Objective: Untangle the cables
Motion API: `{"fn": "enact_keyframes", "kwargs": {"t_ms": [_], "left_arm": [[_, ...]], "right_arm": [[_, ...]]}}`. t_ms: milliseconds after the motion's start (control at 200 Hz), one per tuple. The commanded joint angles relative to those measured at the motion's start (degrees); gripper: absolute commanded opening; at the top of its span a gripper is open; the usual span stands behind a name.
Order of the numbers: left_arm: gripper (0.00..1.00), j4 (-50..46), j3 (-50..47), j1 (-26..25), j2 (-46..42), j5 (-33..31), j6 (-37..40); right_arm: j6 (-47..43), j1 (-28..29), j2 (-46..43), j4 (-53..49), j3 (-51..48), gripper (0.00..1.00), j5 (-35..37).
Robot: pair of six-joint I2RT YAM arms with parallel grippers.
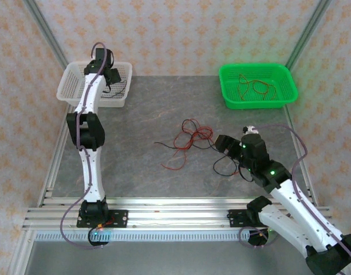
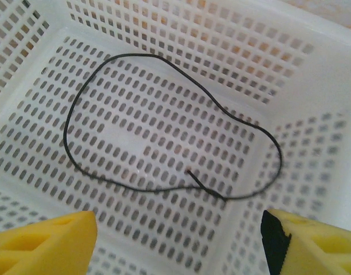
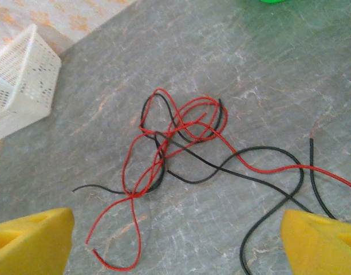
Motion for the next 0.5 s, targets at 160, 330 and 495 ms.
{"fn": "enact_keyframes", "kwargs": {"t_ms": [160,330,495], "left_arm": [[0.78,-4.11,-11.83,-4.14,-21.74,6.33,-0.1],[0.78,3.73,-29.06,-14.15,-36.44,5.53,-1.49],[0.77,14.98,-48.45,-22.61,-48.17,6.15,-7.18]], "right_arm": [[0.27,0.58,4.58,-5.27,3.32,0.91,3.45],[-2.03,0.58,9.3,-3.78,2.71,0.89,2.47],[-10.3,0.58,18.18,-0.47,4.83,0.81,-0.8]]}}
